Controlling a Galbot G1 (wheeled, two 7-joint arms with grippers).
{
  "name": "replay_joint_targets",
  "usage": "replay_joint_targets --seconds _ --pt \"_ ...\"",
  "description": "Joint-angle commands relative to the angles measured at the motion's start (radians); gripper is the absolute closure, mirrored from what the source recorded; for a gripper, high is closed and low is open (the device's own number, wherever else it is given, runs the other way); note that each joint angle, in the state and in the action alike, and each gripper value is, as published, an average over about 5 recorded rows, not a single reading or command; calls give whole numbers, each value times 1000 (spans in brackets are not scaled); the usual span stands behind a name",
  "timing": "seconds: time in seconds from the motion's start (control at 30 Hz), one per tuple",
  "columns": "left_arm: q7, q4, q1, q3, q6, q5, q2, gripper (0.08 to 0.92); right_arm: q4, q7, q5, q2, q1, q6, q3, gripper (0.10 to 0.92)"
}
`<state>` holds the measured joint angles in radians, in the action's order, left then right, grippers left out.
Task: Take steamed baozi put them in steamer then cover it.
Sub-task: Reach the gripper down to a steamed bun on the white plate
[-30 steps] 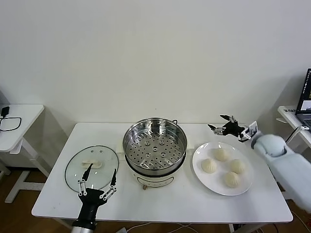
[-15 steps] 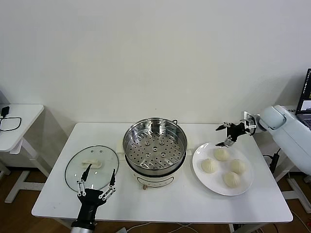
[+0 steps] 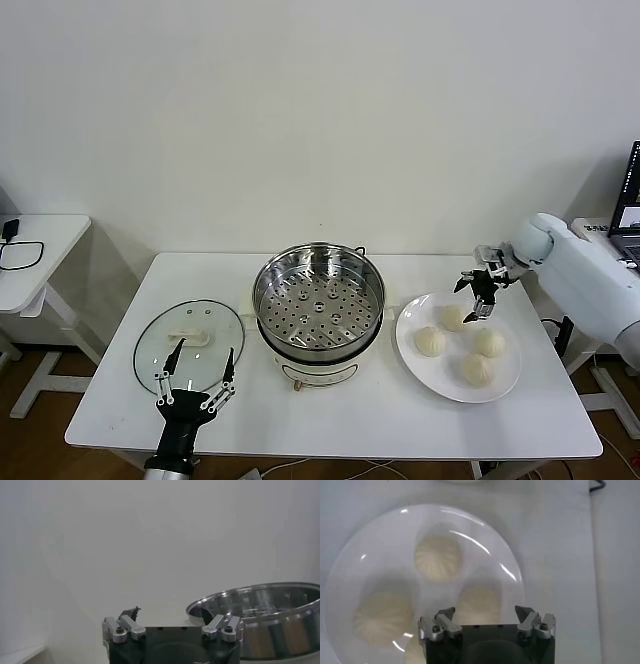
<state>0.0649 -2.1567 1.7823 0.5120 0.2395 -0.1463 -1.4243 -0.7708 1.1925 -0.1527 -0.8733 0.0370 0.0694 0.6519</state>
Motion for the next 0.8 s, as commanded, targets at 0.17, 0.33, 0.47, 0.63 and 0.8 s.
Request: replay_joint_targets --seconds 0.17,0.33,0.47,0.63,0.8 --pt "2 5 -6 4 -2 1 1 177 46 -51 -67 -41 -32 18 12 203" --pt "3 5 -6 8 -1 2 1 177 53 -61 -75 -48 -46 22 3 203" --pt "4 5 -8 11 -1 2 1 177 57 -72 -79 -53 -51 25 1 205" --pt "5 5 -12 14 -2 3 1 177 56 -81 -78 -55 -54 26 1 265" --pt "6 4 -13 16 -3 4 2 177 35 -82 -73 -45 -47 29 7 332"
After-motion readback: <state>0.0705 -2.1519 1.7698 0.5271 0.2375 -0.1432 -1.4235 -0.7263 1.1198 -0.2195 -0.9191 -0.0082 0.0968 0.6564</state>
